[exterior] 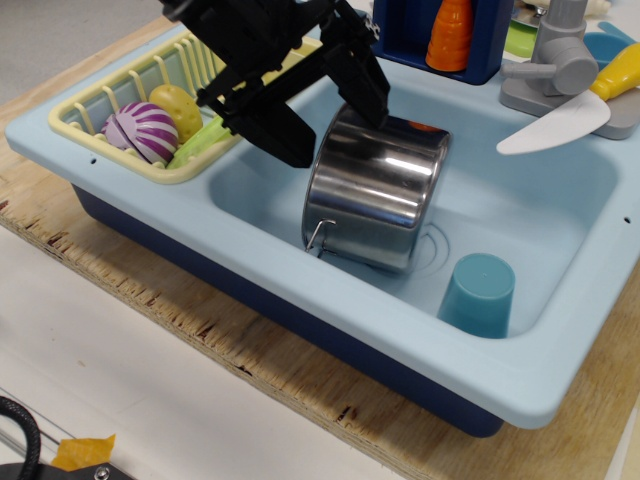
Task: Flip pot upright which is in sink
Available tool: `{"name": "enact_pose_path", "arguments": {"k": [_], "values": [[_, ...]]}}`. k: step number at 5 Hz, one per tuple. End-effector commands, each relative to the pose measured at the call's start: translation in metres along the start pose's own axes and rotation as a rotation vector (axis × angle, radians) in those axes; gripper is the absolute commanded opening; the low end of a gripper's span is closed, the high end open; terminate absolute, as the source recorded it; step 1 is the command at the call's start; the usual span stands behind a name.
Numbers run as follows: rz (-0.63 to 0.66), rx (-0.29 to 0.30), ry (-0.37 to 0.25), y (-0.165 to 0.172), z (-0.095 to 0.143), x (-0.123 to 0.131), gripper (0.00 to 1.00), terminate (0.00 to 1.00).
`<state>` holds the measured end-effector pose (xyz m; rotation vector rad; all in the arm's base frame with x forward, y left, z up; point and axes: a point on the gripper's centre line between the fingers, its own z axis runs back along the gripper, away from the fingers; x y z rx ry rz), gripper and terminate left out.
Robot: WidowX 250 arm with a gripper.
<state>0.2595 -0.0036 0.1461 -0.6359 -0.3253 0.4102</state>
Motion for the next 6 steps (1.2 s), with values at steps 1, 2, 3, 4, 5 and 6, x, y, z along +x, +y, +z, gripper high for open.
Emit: {"name": "enact_pose_path", "arguments": {"k": [1,2,3,4,5,6], "values": [[-0.017,-0.042,0.0,-0.012,-0.013,0.001,1.0,0.0],[-0.049,-0.022,0.006,-0.02,-0.028,-0.002,0.0,0.0],[-0.141,0.033,0.026,-0.03,-0.032,-0.002,0.0,0.0],[-0.247,0.122,0.062,-0.038,-0.035,-0.001,0.0,0.0],[-0.403,0.222,0.114,-0.048,-0.043,0.002,0.0,0.0],[-0.457,0.231,0.099,-0.049,-0.045,0.002,0.0,0.0]]}}
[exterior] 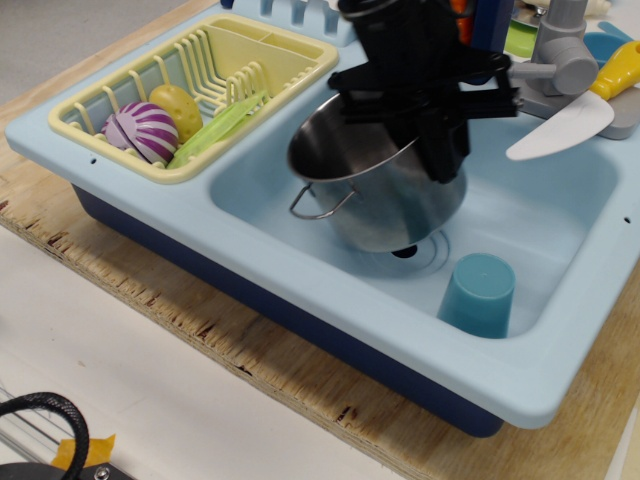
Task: Flip pot upright which is in sink
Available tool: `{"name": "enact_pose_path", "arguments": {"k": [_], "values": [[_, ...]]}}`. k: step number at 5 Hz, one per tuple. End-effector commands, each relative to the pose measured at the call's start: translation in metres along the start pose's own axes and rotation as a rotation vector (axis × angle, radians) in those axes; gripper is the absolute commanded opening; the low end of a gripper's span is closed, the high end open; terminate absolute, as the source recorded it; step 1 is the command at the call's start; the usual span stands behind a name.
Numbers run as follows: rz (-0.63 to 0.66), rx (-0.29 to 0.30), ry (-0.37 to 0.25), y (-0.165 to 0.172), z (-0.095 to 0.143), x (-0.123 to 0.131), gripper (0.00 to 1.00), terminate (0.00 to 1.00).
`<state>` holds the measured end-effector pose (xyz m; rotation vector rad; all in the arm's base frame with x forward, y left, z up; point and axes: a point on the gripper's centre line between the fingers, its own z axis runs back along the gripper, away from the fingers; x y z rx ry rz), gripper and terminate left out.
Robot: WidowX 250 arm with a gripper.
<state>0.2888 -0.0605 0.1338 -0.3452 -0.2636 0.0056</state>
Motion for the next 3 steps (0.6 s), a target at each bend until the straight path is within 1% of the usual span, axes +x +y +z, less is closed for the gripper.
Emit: {"name": "enact_pose_path", "arguments": {"k": [1,2,3], "values": [[-0.032,-0.028,-0.052,-0.0034,0.0009,0.0006,1.0,0.0],[-0.032,-0.028,-0.052,-0.0034,0.0009,0.0006,1.0,0.0],[-0.032,-0.028,-0.052,-0.0034,0.0009,0.0006,1.0,1.0]]}}
